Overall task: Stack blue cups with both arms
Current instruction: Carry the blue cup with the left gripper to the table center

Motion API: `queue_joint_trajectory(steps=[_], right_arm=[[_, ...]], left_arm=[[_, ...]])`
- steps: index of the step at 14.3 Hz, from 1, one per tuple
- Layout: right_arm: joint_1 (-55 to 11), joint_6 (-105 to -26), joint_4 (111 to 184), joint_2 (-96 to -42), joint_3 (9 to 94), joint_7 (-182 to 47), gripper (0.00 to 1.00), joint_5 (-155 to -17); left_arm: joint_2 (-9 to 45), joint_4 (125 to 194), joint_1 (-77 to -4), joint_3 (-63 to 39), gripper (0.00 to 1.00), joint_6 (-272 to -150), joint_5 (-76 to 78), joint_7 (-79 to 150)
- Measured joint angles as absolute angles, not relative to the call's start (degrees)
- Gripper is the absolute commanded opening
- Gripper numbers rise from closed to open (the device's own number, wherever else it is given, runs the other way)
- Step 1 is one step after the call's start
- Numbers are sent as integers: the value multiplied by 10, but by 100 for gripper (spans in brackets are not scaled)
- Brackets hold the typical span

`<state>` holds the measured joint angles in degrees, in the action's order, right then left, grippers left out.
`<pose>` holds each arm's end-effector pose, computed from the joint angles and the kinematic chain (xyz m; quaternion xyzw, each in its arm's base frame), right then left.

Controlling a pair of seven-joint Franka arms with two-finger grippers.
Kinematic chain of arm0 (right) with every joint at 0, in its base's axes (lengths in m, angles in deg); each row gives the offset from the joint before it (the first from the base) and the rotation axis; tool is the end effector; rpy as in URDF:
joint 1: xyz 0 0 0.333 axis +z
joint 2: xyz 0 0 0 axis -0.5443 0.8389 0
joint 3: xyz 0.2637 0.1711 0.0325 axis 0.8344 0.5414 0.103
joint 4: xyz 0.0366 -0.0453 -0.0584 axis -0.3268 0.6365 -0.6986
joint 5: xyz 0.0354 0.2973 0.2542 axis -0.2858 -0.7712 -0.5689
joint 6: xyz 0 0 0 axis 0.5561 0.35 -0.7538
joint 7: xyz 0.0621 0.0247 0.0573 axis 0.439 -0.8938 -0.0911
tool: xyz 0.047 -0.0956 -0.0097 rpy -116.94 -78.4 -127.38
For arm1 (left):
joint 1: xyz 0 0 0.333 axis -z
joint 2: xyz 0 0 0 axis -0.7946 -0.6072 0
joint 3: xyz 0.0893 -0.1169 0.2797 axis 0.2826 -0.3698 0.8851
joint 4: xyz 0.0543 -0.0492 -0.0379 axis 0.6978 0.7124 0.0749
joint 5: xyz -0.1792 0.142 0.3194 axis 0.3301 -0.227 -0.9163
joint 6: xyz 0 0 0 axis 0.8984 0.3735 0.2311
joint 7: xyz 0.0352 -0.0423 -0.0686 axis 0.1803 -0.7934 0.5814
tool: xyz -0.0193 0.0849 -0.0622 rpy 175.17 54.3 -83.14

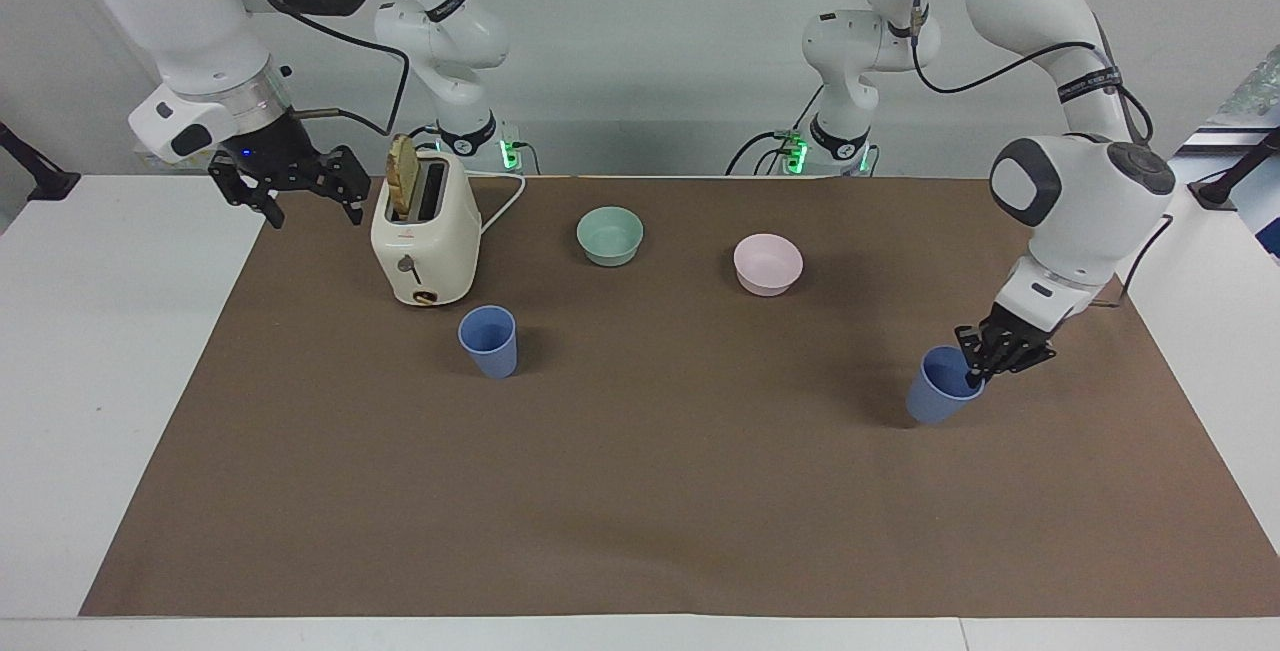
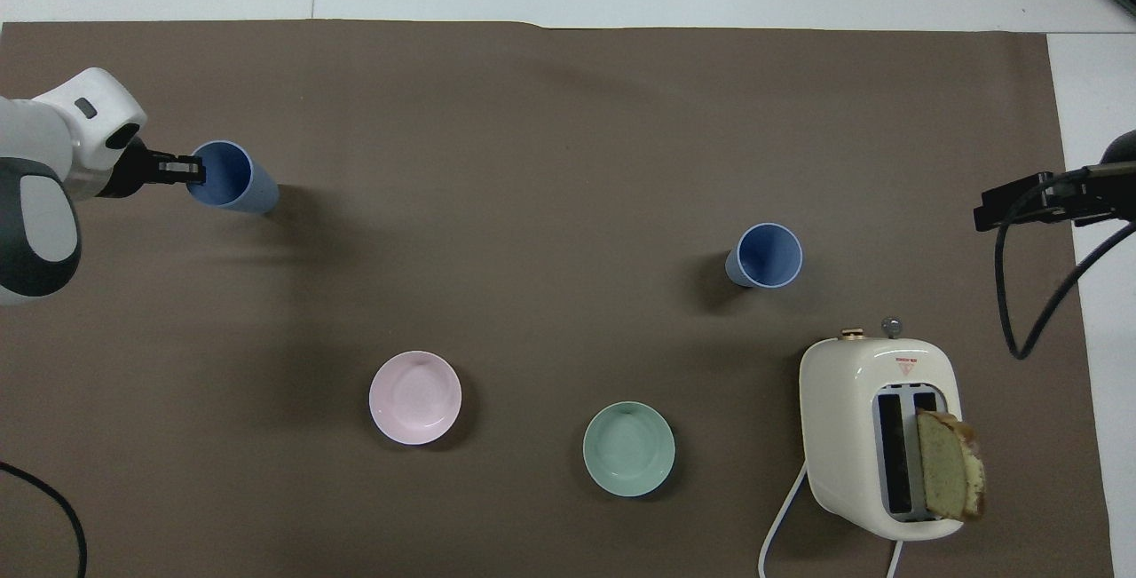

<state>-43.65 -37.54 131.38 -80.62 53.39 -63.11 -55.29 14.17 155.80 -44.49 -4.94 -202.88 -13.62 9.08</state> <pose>0.5719 -0.0218 0.6149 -0.9999 -0.0143 0.0075 0.0038 0.6362 -0.0501 0.4218 0.9898 -0.0759 0.1023 0.0632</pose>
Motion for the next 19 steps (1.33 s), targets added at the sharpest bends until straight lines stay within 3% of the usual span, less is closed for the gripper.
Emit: queue_joint_trajectory(steps=[6,15,16,17,18,19], right_arm=[[-437,-375,1314,-806,534,-631,100,-553],[-437,-375,1314,-806,534,-631,100,-553],[-437,-375,1314,-806,534,-631,100,-553],[-437,-375,1314,-806,534,-631,100,-553],[-437,-375,1314,-806,534,-631,100,-553],[-437,-375,1314,-806,534,-631,100,-553]], left_arm=[[137,1564,-310,-52,0,-2039,-136,199],[115,1588,-236,-53,2,-2117,-136,267],[112,1589,-235,-52,11,-2118,-136,269],[111,1589,-235,-52,38,-2118,-136,270],[111,1589,-235,-51,83,-2118,-136,270],[111,1589,-235,-50,100,-2118,-136,271]])
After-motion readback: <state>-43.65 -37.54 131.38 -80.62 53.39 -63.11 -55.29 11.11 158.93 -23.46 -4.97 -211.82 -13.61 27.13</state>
